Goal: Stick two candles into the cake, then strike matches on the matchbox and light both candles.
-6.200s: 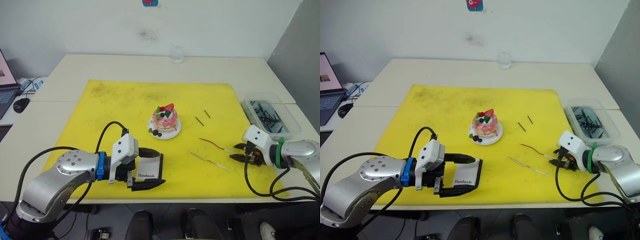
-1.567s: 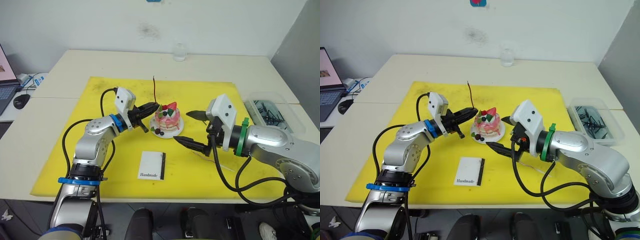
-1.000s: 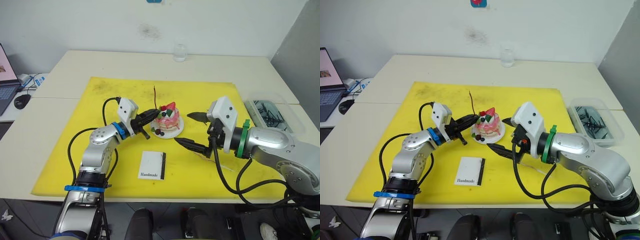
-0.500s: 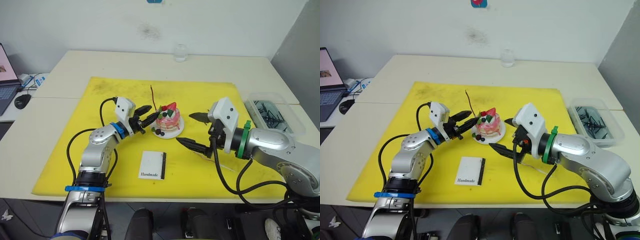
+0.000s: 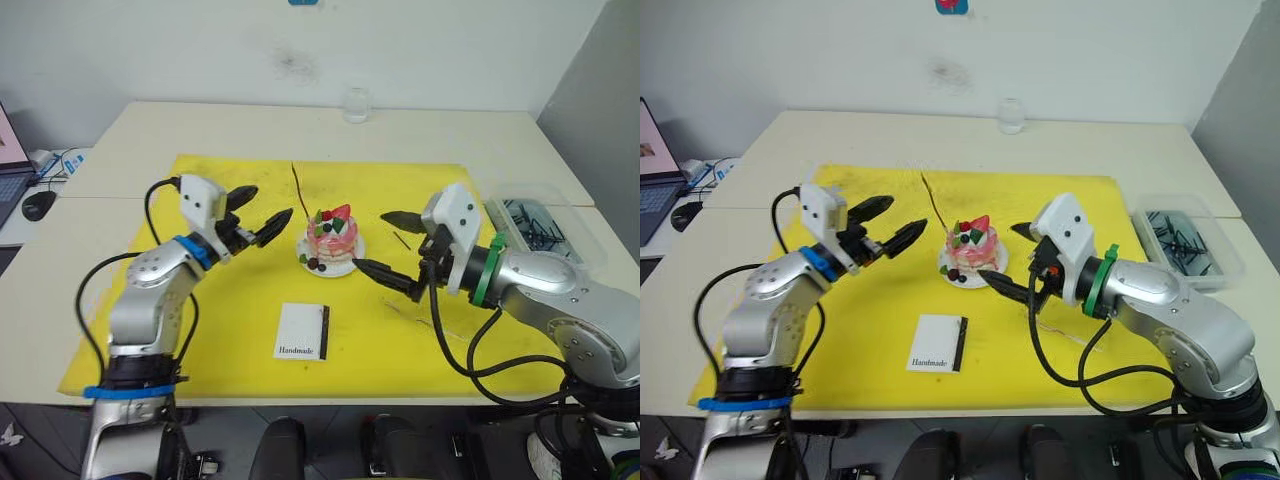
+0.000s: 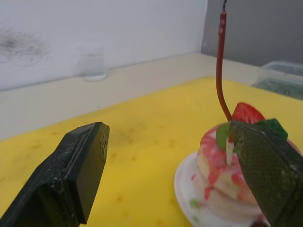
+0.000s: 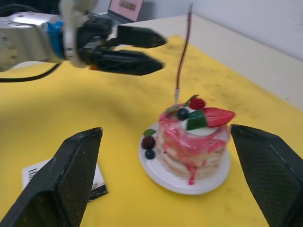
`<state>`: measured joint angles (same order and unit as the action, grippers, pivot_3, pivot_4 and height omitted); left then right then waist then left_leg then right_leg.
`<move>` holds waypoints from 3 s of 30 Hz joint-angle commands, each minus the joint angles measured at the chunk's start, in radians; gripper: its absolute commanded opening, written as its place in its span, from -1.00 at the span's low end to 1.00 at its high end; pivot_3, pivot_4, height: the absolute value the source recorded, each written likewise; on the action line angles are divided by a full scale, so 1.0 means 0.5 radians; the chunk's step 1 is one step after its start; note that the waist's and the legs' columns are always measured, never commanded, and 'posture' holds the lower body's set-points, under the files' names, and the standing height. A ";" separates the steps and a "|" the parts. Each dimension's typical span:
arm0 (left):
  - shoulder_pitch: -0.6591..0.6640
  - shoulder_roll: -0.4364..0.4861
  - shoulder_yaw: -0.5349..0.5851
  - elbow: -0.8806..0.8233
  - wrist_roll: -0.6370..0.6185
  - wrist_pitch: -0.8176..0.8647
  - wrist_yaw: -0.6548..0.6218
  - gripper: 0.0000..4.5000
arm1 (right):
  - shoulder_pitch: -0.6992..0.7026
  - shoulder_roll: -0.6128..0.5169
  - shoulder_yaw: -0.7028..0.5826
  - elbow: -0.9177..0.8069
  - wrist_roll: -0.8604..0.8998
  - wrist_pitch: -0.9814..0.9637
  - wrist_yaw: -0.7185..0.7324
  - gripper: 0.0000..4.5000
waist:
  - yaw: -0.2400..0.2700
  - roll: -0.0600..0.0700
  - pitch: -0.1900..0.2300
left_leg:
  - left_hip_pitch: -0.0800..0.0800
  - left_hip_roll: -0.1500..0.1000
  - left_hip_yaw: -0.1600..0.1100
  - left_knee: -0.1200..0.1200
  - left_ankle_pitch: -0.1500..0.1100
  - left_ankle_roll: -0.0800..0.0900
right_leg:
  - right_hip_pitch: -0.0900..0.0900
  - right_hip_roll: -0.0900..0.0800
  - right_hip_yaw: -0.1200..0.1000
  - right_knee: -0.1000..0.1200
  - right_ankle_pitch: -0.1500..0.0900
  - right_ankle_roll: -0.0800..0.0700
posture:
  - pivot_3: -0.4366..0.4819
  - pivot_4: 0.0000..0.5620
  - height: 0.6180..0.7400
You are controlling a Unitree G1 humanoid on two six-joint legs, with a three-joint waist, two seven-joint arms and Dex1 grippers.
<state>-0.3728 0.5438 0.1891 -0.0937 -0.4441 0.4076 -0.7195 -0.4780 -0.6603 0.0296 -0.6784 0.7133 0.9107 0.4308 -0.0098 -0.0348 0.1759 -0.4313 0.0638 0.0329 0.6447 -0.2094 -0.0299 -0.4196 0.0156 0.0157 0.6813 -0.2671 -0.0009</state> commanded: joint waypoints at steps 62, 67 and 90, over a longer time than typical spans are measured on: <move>0.164 0.313 -0.686 -1.077 -0.592 0.565 -0.640 1.00 | 1.557 -0.958 -0.922 0.214 -0.645 -0.374 1.143 -0.99 | 0.023 -0.001 0.000 | 0.029 -0.005 0.001 -0.001 0.001 0.002 | 0.028 0.000 -0.002 -0.004 -0.003 -0.007 | -0.05 -0.47 1.00; 0.130 0.302 -0.696 -1.089 -0.624 0.590 -0.633 1.00 | 1.816 -0.914 -0.996 0.345 -0.786 -0.524 1.192 -0.99 | 0.012 0.000 0.000 | 0.030 -0.006 0.000 0.000 0.001 0.002 | 0.029 -0.001 -0.001 -0.003 -0.003 -0.007 | -0.05 -0.47 1.00; 0.123 0.275 -0.729 -1.082 -0.553 0.552 -0.598 1.00 | 1.658 -1.092 -1.109 0.169 -0.747 -0.155 1.294 0.56 | 0.010 0.002 0.001 | 0.031 -0.007 -0.001 0.000 0.001 0.002 | 0.029 0.000 0.000 -0.002 -0.003 -0.008 | -0.05 -0.47 1.00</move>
<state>-0.3100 0.6841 -0.1705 -0.5983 -0.7244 0.7039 -1.0277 0.3683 -1.1853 -0.5014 -0.5661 0.3340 0.8084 1.0690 -0.0048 -0.0340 0.1762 -0.4157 0.0604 0.0322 0.6449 -0.2090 -0.0291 -0.4049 0.0158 0.0156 0.6804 -0.2689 -0.0049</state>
